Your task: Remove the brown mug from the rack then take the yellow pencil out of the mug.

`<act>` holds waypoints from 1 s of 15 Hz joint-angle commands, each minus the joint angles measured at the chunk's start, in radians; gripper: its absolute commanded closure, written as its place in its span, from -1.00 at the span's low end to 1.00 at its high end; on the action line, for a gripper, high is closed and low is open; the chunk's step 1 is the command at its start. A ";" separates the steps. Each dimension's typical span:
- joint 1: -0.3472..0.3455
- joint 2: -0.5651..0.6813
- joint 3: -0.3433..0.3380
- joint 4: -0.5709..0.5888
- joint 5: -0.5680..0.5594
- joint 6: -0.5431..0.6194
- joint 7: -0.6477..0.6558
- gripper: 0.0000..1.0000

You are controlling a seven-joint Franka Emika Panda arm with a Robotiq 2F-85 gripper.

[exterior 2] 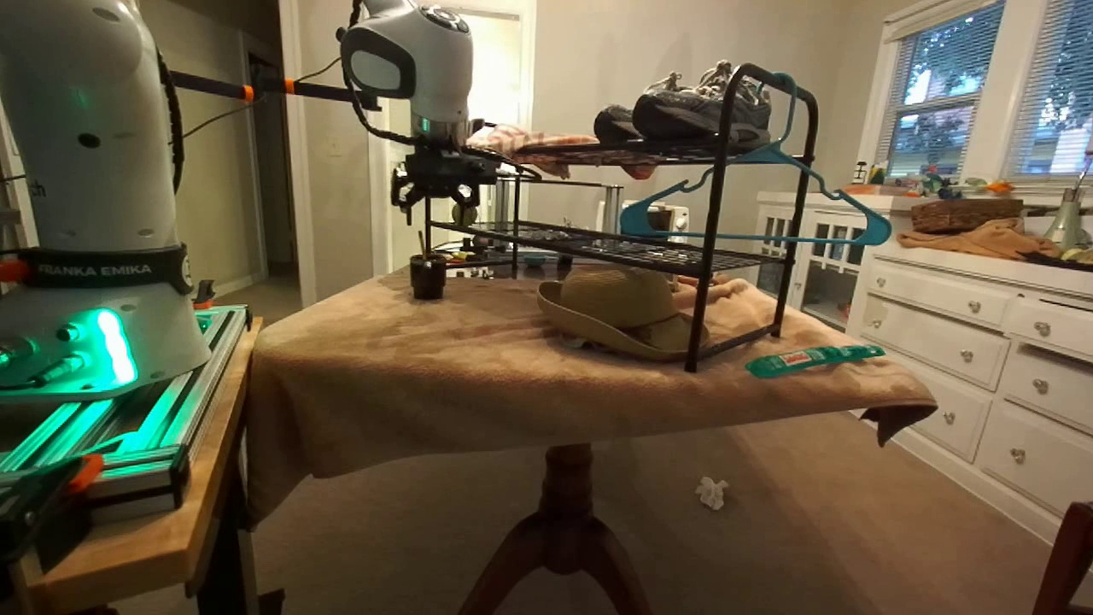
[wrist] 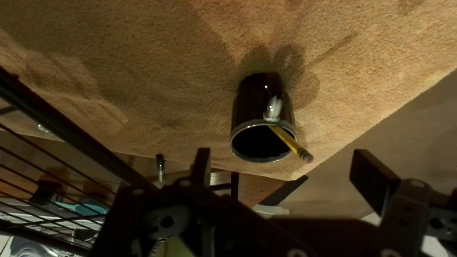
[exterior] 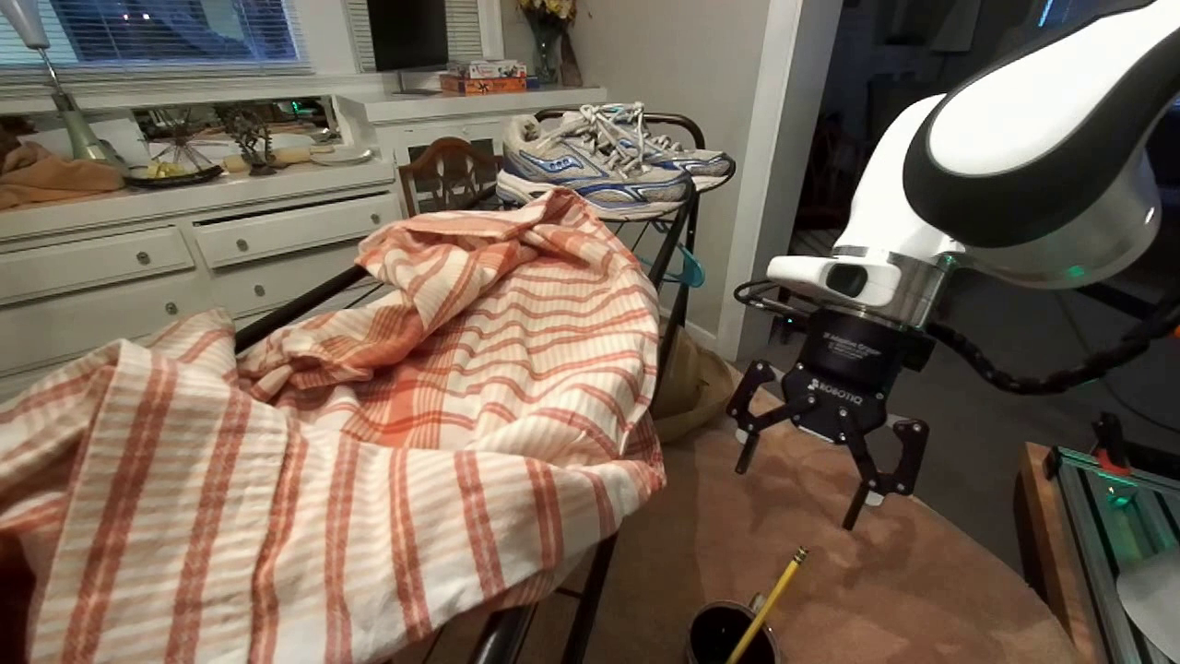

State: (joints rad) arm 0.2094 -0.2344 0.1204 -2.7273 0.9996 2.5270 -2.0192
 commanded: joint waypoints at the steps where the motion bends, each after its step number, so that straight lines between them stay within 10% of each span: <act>1: -0.009 -0.093 -0.007 -0.050 -0.068 -0.067 0.056 -1.00; 8: 0.012 -0.054 -0.013 -0.015 -0.025 -0.081 0.042 -0.38; 15: 0.018 -0.026 -0.007 -0.016 -0.032 -0.087 0.046 -0.36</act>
State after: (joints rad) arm 0.2195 -0.2749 0.1135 -2.7435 0.9653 2.4624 -1.9843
